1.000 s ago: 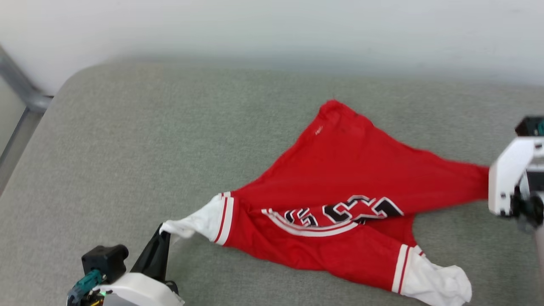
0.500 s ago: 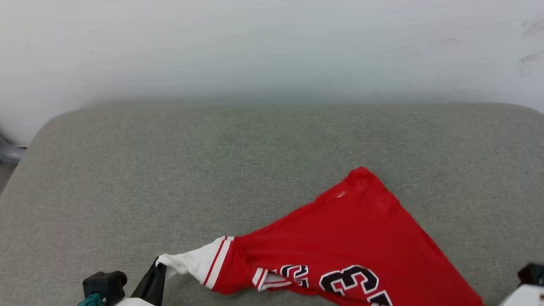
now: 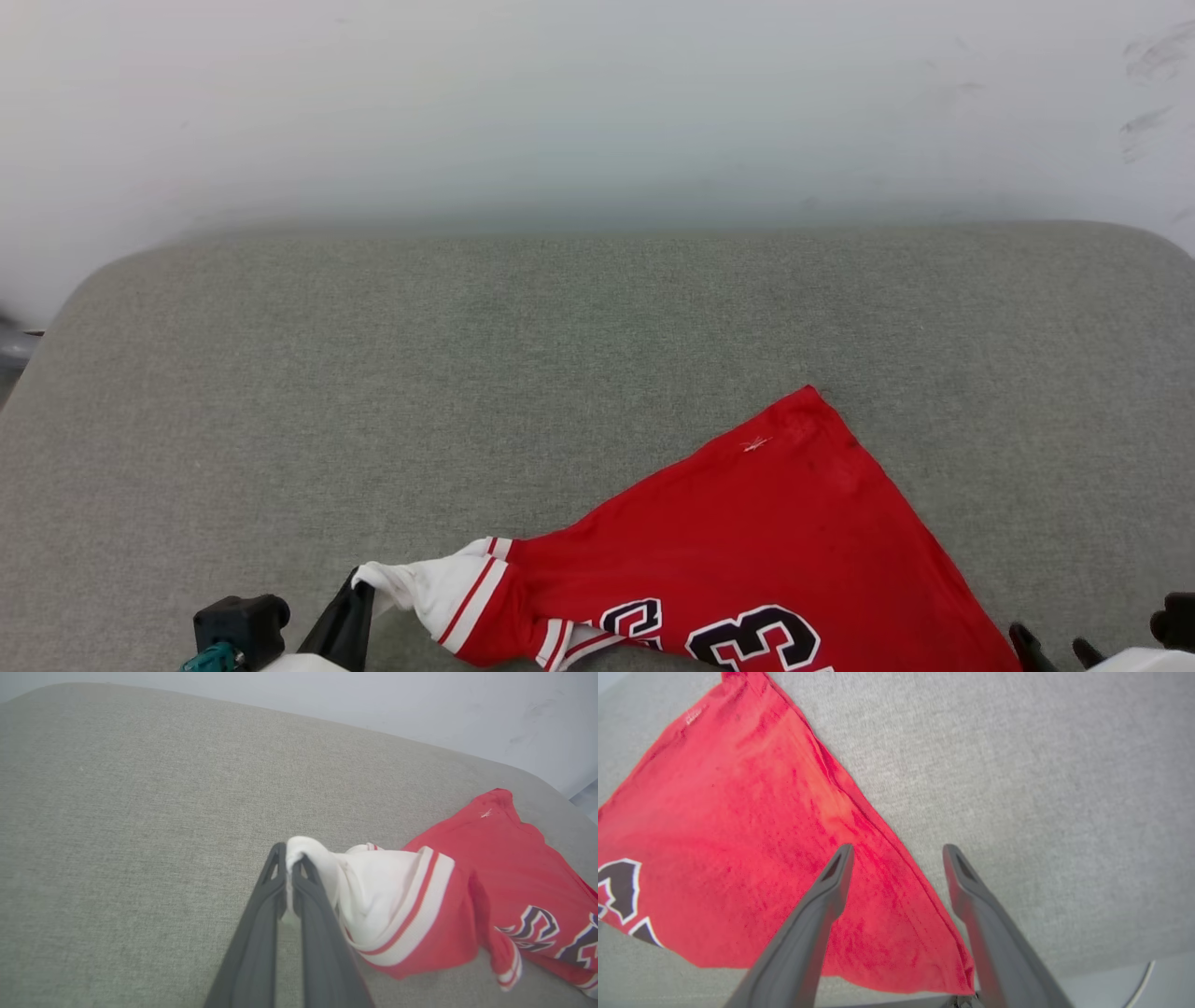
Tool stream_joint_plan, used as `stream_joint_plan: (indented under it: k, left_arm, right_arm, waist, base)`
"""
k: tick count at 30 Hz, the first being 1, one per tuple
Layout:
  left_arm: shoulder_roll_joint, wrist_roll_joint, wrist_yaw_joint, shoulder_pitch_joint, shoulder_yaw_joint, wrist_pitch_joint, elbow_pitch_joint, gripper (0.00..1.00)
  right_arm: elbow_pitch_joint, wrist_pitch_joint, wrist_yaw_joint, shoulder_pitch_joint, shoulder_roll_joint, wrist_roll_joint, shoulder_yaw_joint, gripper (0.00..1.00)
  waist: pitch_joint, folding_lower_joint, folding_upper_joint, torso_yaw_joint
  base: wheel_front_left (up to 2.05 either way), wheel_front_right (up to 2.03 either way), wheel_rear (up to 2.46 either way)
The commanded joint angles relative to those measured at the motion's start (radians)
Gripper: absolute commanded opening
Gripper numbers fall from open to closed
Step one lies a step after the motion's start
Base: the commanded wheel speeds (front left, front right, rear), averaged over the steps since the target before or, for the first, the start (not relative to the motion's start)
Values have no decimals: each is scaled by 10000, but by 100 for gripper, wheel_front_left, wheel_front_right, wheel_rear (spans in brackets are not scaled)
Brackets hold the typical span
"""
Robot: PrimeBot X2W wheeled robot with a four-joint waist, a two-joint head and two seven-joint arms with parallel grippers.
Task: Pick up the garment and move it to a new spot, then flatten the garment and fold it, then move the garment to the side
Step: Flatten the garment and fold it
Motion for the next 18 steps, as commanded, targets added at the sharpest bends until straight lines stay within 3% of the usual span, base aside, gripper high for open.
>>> stream_joint_plan:
  k: [1,5,9,14,18]
  left_arm:
    - [2,46,-68,-208,-54,36,-6,0]
    - [3,105,-195,-573,-84,-7,-58,0]
    - [-80,173,-352,-996,-126,-86,-31,0]
    - [-153,278,-562,-1511,-238,-150,15,0]
    - [-249,396,-762,-2001,-357,-223,46,0]
  right_arm:
    - [198,-1078,-7,-359,33,78,188,100]
    - [736,-3317,-6,-1303,22,-54,475,100]
    - [1721,-4539,-6,-2369,-151,-81,799,100]
    - [2825,-4440,-6,-3765,-629,-203,1282,100]
    - [3876,-2754,-6,-5215,-1271,-152,1852,100]
  waist:
    - [67,1,0,47]
    - [404,1,0,214]
    - [771,1,0,437]
    - [1208,1,0,705]
    - [1623,1,0,973]
  base:
    - [0,0,0]
    - [0,0,0]
    - [0,0,0]
    - [0,0,0]
    - [0,0,0]
